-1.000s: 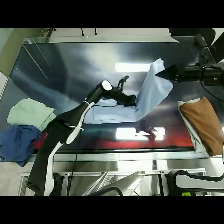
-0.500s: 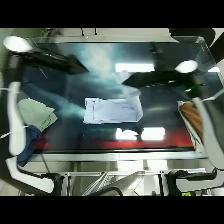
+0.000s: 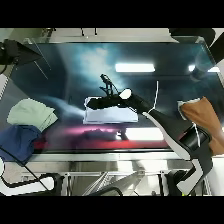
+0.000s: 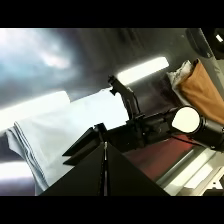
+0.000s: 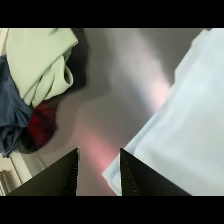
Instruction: Fold the shirts.
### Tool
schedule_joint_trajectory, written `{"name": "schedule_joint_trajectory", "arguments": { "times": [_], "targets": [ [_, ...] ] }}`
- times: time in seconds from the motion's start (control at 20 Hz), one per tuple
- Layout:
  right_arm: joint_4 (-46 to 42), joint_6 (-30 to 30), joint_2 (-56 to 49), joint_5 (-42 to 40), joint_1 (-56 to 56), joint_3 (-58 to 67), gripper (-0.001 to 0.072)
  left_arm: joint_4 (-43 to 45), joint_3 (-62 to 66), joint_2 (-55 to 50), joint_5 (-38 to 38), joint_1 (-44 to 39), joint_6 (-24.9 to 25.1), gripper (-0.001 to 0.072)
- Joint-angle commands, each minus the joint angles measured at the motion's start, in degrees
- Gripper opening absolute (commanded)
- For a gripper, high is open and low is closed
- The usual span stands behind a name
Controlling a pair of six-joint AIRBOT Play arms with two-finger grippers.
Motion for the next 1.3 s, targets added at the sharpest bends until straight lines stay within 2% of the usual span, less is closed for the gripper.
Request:
{"name": "schedule_joint_trajectory", "arguments": {
  "times": [0.0, 0.05, 0.1, 0.15, 0.2, 0.25, 0.35, 0.5, 0.95, 1.0, 1.05, 1.1, 1.25],
  "targets": [
    [-2.27, -0.76, 3.39, 9.25, -7.72, 0.04, 0.0305, 0.02, -0.04, 0.85, -0.85, 0.68, 0.35, 0.0022],
    [-4.63, -0.17, 5.07, 12.74, -11.39, 0.04, 0.0305, 0.20, -0.04, 0.76, -0.85, 0.00, 0.39, 0.0022],
    [-9.25, 3.19, 6.75, 16.17, -15.54, 0.04, 0.0308, 0.57, -0.04, 0.76, -0.90, -0.59, 0.39, 0.0022],
    [-14.62, 7.67, 7.82, 18.67, -18.84, 0.02, 0.0421, 0.50, -0.04, 0.79, -1.05, -1.40, 0.50, 0.0021],
    [-20.63, 13.05, 8.33, 20.96, -22.01, 0.02, 0.0579, 0.52, -0.04, 0.79, -1.05, -2.36, 0.55, 0.0022],
    [-25.53, 17.07, 8.26, 22.67, -24.41, 0.02, 0.0591, 0.55, -0.04, 0.79, -1.05, -3.30, 0.55, 0.0022],
    [-32.63, 21.27, 7.04, 24.79, -28.11, 0.02, 0.0591, 0.55, -0.04, 0.76, -1.03, -4.85, 0.55, 0.0022],
    [-31.95, 19.91, 3.28, 26.60, -29.83, 0.02, 0.0591, 0.55, -0.04, 0.79, -1.05, -5.49, 0.55, 0.0021],
    [-29.94, 16.96, -4.98, 25.70, -23.47, 0.02, 0.0575, 0.59, -0.04, 0.72, -0.92, -4.66, 0.55, 0.0022],
    [-28.15, 15.63, -4.92, 25.73, -23.54, 0.04, 0.0557, 0.59, -0.04, 0.72, -0.96, -4.96, 0.55, 0.0022],
    [-25.79, 13.57, -4.85, 25.92, -23.56, 0.04, 0.0303, 0.59, -0.04, 0.72, -1.01, -5.31, 0.55, 0.0022],
    [-23.02, 12.02, -4.68, 26.01, -23.61, 0.07, 0.0014, 0.57, -0.04, 0.72, -1.03, -5.53, 0.55, 0.0022],
    [-17.75, 9.40, -2.54, 25.90, -24.06, 1.36, 0.0017, 0.63, -0.04, 0.72, -1.27, -6.16, 0.52, 0.0022]
  ]
}}
